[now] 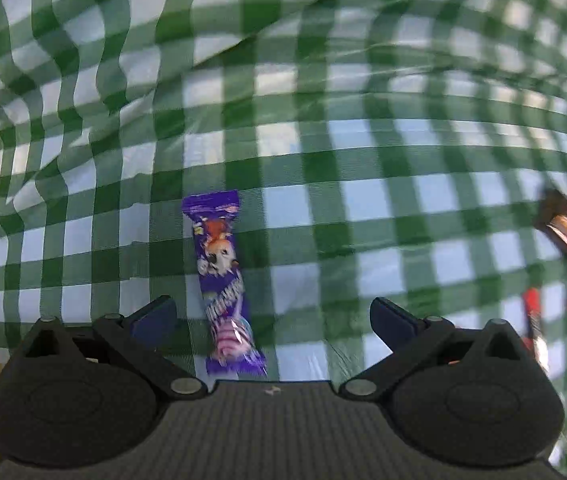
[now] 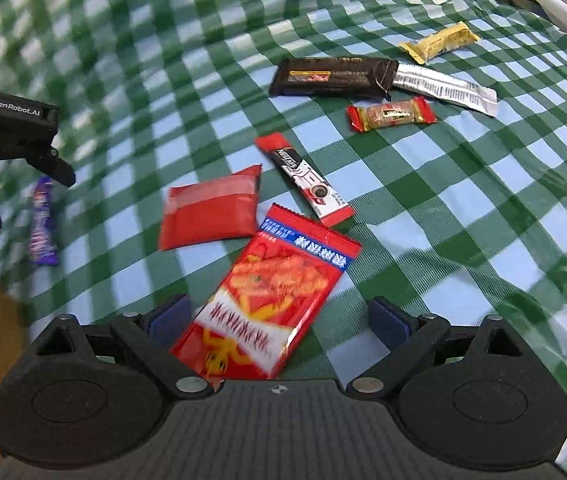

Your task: Organize snacks

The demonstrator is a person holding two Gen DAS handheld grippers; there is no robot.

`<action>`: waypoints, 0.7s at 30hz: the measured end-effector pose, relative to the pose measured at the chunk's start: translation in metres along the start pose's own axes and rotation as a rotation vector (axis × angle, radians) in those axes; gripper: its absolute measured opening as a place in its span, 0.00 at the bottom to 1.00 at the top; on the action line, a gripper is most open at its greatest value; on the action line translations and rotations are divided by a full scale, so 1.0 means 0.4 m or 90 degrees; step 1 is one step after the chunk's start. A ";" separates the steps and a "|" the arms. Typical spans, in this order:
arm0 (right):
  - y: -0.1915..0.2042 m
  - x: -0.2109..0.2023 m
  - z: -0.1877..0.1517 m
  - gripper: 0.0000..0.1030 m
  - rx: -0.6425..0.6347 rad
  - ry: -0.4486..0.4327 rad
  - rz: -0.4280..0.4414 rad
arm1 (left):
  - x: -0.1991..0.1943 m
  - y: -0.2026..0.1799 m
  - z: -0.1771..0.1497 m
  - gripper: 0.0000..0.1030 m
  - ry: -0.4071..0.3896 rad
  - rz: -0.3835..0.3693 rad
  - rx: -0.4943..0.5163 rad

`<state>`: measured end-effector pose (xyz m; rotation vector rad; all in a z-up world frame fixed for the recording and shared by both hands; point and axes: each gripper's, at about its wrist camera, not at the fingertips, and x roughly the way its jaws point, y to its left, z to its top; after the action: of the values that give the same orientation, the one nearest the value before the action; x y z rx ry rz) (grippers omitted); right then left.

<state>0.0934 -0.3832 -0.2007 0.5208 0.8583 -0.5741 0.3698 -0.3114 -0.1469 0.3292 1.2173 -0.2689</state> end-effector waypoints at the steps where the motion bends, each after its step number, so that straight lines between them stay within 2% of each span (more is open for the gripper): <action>1: 0.015 0.010 -0.001 1.00 -0.017 -0.001 -0.014 | 0.025 0.002 0.007 1.00 0.013 0.010 -0.008; 4: 0.042 0.022 -0.017 1.00 -0.059 -0.010 -0.050 | 0.097 0.026 0.016 1.00 0.047 0.025 -0.013; 7: 0.049 0.019 -0.043 1.00 -0.092 -0.039 -0.057 | 0.109 0.065 0.011 1.00 0.042 -0.020 -0.057; 8: 0.047 0.016 -0.049 0.98 -0.097 -0.044 -0.056 | 0.105 0.070 0.006 0.97 0.040 -0.017 -0.056; 9: 0.048 0.008 -0.055 0.86 -0.102 -0.051 -0.056 | 0.098 0.070 0.003 0.93 0.035 -0.014 -0.054; 10: 0.050 -0.006 -0.059 0.75 -0.108 -0.061 -0.048 | 0.085 0.071 -0.001 0.75 0.027 -0.022 -0.059; 11: 0.053 -0.020 -0.063 0.61 -0.115 -0.070 -0.048 | 0.067 0.071 -0.006 0.45 0.016 -0.028 -0.064; 12: 0.050 -0.026 -0.065 0.58 -0.111 -0.065 -0.038 | 0.052 0.068 -0.009 0.23 0.010 -0.031 -0.066; 13: 0.044 -0.033 -0.066 0.57 -0.099 -0.061 -0.026 | 0.044 0.065 -0.014 0.18 0.014 -0.043 -0.067; 16: 0.024 -0.055 -0.066 0.52 -0.077 -0.058 -0.011 | 0.005 0.053 -0.032 0.17 -0.003 -0.053 -0.062; 21: -0.004 -0.140 -0.058 0.51 -0.064 -0.097 -0.017 | -0.116 0.038 -0.084 0.17 -0.047 -0.129 -0.055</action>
<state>0.0506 -0.3555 -0.1683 0.3696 0.7468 -0.5846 0.3313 -0.2832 -0.1119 0.1204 1.1867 -0.3990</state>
